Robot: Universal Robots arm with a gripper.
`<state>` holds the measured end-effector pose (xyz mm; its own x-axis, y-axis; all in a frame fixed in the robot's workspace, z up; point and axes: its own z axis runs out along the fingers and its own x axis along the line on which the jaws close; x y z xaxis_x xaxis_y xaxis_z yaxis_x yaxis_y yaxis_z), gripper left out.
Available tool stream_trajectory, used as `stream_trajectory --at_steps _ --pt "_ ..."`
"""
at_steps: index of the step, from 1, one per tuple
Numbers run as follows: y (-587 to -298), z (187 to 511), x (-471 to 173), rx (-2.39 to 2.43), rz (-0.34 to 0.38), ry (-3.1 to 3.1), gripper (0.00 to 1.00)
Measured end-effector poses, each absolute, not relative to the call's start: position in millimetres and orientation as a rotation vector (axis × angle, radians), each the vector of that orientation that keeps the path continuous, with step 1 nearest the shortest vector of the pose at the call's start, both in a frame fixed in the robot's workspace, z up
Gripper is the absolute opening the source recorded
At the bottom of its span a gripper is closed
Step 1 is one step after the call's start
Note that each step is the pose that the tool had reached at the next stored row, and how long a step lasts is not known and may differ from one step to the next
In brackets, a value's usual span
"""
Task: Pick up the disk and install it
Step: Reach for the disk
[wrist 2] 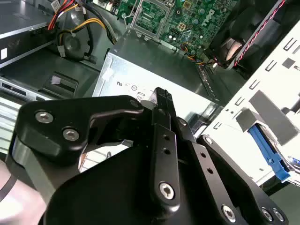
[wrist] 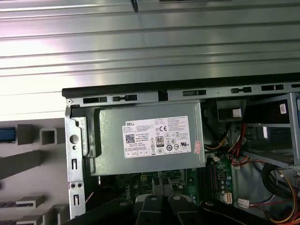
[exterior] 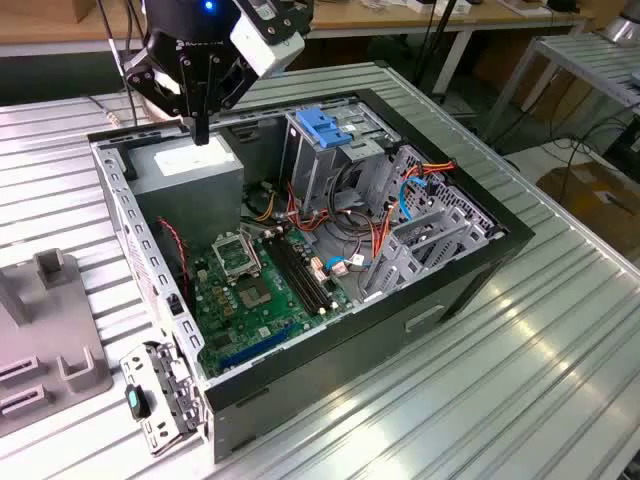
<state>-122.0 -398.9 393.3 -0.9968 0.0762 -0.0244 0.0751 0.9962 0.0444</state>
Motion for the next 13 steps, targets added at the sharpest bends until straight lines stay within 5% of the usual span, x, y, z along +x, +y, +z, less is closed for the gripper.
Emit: stream_trajectory --at_steps 13 --pt "-398.9 393.3 -124.3 0.118 0.068 3.112 0.11"
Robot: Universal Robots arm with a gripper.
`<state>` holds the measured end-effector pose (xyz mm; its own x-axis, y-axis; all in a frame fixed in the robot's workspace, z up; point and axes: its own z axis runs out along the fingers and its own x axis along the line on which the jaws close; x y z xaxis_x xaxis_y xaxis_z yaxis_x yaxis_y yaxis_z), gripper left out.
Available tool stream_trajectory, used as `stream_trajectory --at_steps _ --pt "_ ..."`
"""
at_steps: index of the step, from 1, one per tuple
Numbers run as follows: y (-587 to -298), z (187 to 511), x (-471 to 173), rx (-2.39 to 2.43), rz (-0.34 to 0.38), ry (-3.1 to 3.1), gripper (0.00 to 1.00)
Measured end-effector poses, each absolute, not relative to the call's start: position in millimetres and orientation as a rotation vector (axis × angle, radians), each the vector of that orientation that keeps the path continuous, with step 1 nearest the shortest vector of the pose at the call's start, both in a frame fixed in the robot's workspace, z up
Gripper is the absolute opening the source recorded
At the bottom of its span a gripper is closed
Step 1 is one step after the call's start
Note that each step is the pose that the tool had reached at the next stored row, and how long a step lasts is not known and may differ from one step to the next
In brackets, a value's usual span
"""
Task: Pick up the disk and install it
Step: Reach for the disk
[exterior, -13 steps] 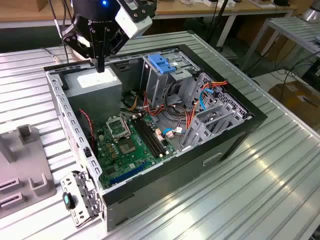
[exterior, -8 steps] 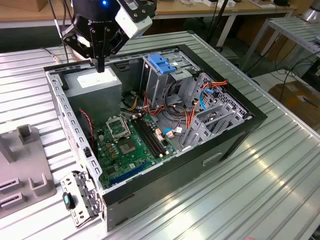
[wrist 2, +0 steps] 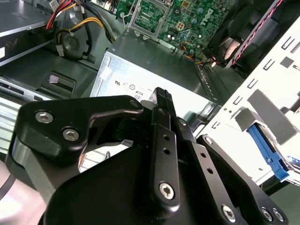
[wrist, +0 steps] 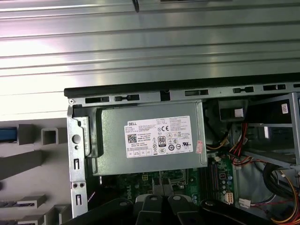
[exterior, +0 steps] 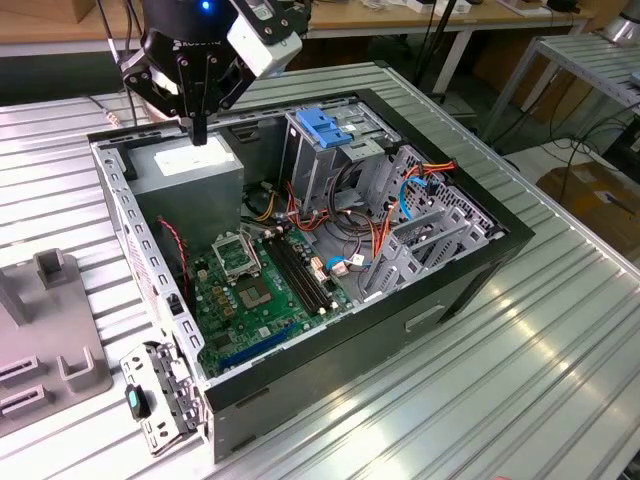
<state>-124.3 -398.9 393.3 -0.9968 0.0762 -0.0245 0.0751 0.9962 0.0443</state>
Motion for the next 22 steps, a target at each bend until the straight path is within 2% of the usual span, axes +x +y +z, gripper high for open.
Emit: stream_trajectory --at_steps 22 --pt "-398.9 393.3 -140.5 0.118 0.068 3.112 0.11"
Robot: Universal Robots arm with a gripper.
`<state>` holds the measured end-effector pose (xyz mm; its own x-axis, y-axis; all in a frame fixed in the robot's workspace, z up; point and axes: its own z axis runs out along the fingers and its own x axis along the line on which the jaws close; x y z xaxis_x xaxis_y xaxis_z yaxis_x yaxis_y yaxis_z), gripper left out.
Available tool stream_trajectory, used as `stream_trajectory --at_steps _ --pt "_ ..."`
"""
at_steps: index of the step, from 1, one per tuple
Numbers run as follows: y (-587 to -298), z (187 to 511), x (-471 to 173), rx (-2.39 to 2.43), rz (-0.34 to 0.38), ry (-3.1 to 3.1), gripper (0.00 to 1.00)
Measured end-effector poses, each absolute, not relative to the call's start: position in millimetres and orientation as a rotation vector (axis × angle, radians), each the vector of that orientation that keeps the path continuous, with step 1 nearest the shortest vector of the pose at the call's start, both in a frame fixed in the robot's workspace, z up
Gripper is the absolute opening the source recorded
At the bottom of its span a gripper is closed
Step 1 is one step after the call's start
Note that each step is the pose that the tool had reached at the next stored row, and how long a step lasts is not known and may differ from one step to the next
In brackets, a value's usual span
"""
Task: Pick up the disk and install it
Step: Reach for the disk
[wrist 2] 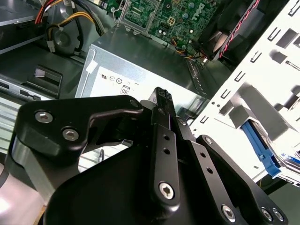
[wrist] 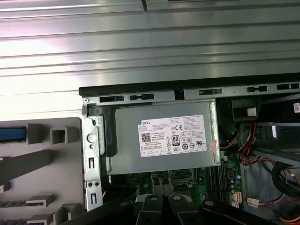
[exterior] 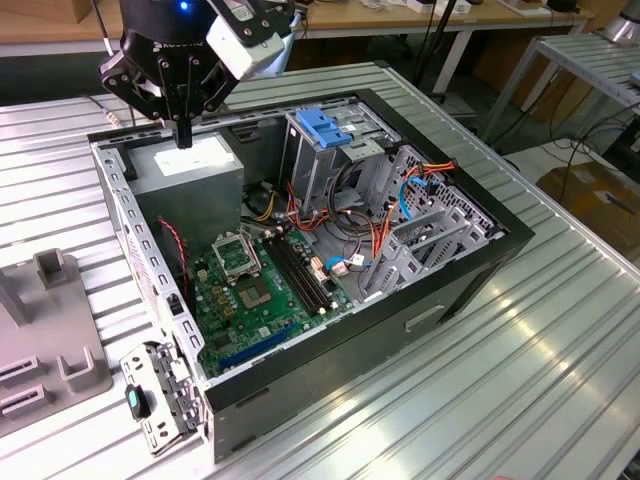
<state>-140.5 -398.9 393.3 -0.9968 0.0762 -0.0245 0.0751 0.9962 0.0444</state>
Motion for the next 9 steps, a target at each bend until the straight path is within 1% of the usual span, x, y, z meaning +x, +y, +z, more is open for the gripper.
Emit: stream_trajectory --at_steps 9 --pt "-398.9 393.3 -143.1 0.118 0.068 3.112 0.11"
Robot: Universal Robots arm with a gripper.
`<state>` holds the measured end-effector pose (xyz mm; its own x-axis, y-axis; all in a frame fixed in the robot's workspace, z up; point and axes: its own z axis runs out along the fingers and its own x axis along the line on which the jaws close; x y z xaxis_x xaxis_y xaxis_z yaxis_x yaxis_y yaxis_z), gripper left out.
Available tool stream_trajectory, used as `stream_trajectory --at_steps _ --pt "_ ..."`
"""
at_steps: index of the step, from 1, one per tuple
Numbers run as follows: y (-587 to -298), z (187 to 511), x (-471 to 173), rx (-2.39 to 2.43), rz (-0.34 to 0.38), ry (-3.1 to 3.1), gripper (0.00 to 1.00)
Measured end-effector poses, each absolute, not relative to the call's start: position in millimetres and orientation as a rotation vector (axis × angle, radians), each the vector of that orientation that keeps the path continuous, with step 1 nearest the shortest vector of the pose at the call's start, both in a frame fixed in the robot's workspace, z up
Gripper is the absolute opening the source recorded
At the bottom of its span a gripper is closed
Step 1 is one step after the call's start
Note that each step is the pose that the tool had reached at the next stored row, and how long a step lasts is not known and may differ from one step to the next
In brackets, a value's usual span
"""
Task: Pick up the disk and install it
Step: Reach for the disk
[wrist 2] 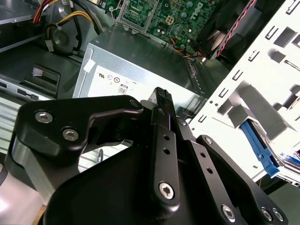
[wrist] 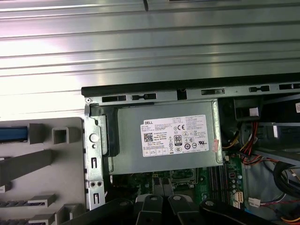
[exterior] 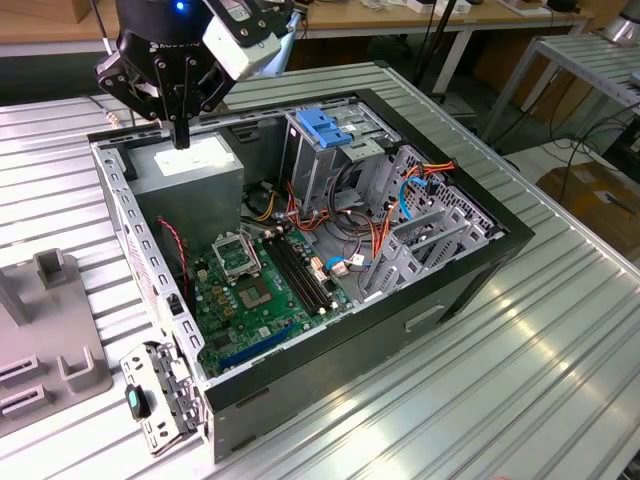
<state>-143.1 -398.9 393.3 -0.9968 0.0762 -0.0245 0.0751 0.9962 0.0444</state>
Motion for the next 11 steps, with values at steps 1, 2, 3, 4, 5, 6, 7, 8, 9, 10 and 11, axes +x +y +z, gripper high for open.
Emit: stream_trajectory --at_steps 1,2,3,4,5,6,7,8,9,10,11 --pt "-398.9 393.3 -143.1 0.118 0.068 3.112 0.11" --pt "-398.9 393.3 -143.1 0.118 0.068 3.112 0.11" --pt "-398.9 393.3 -143.1 0.118 0.068 3.113 0.11" --pt "-398.9 393.3 -143.1 0.118 0.068 3.113 0.11" --pt "-398.9 393.3 -143.2 0.118 0.068 3.112 0.11" --pt "-398.9 393.3 -143.2 0.118 0.068 3.113 0.11" --pt "-398.9 393.3 -143.7 0.118 0.068 3.113 0.11" --pt "-399.0 393.3 -144.4 0.118 0.068 3.113 0.11" --pt "-399.0 393.3 -145.3 0.118 0.068 3.113 0.11" --pt "-398.9 393.3 -146.9 0.118 0.068 3.112 0.11" --pt "-399.0 393.3 -147.8 0.118 0.068 3.112 0.11"
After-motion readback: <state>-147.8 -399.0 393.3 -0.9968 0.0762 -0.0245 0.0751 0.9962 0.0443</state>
